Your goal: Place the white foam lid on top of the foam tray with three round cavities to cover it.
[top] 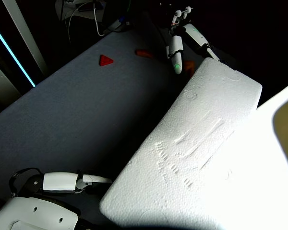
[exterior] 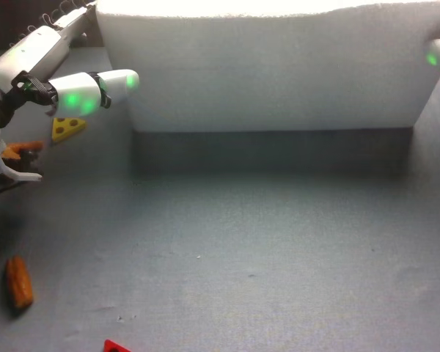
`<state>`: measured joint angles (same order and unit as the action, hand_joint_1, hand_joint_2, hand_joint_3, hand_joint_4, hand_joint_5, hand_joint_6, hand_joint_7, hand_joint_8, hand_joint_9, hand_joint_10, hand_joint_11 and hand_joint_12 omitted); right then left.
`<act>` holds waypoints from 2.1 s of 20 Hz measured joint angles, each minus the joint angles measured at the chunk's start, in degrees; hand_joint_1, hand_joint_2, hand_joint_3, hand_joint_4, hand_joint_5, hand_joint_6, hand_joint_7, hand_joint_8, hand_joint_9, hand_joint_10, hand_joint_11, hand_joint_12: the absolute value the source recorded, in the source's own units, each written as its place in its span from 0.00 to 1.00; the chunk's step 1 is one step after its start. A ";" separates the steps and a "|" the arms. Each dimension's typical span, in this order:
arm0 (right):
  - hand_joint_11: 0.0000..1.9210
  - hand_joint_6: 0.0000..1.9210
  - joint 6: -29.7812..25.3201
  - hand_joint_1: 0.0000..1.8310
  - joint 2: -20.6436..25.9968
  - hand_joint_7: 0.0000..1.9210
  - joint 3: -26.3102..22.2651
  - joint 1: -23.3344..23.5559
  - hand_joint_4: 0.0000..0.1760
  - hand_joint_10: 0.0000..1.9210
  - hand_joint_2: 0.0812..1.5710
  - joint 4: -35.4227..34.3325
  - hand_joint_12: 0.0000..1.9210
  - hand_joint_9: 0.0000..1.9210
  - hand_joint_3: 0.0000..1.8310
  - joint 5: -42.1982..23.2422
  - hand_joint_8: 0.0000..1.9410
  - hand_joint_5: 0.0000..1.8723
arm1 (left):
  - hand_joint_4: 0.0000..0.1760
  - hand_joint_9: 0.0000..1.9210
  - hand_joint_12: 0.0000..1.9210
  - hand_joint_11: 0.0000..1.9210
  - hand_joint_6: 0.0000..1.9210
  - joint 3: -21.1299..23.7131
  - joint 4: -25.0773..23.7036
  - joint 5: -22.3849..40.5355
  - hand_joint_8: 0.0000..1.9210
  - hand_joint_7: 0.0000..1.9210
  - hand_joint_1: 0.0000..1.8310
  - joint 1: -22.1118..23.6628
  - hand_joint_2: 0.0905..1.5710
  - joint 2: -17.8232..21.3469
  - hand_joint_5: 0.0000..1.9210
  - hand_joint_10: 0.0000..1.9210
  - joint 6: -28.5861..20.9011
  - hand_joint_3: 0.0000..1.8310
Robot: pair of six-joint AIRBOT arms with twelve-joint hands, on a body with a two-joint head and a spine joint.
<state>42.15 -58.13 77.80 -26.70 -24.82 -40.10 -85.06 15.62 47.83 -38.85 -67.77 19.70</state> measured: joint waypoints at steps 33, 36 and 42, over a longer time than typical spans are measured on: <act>0.00 0.00 4.09 0.23 11.45 0.00 -12.33 -14.36 0.00 0.00 0.81 -0.70 0.35 0.01 0.00 -4.66 0.00 0.00 | 0.00 0.00 0.31 0.00 0.00 7.89 -3.41 3.72 0.01 0.02 0.33 -7.17 0.70 8.74 0.09 0.00 1.79 0.00; 0.00 0.00 4.07 0.20 14.36 0.00 -15.98 -16.59 0.00 0.00 0.81 2.95 0.20 0.00 0.00 -8.17 0.00 0.00 | 0.00 0.00 0.01 0.00 0.00 10.64 -5.86 6.73 0.01 0.01 0.32 -8.52 0.71 11.63 0.07 0.00 1.88 0.00; 0.00 0.00 2.69 0.19 17.81 0.00 -22.14 -24.85 0.00 0.00 0.74 5.92 0.02 0.00 0.00 -14.34 0.00 0.00 | 0.00 0.01 0.00 0.00 0.00 15.72 -9.77 10.12 0.01 0.01 0.30 -11.45 0.71 15.10 0.07 0.00 1.97 0.00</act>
<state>44.84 -40.32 55.66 -51.55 -18.90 -54.43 -69.34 5.85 57.95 -50.30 -52.66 21.67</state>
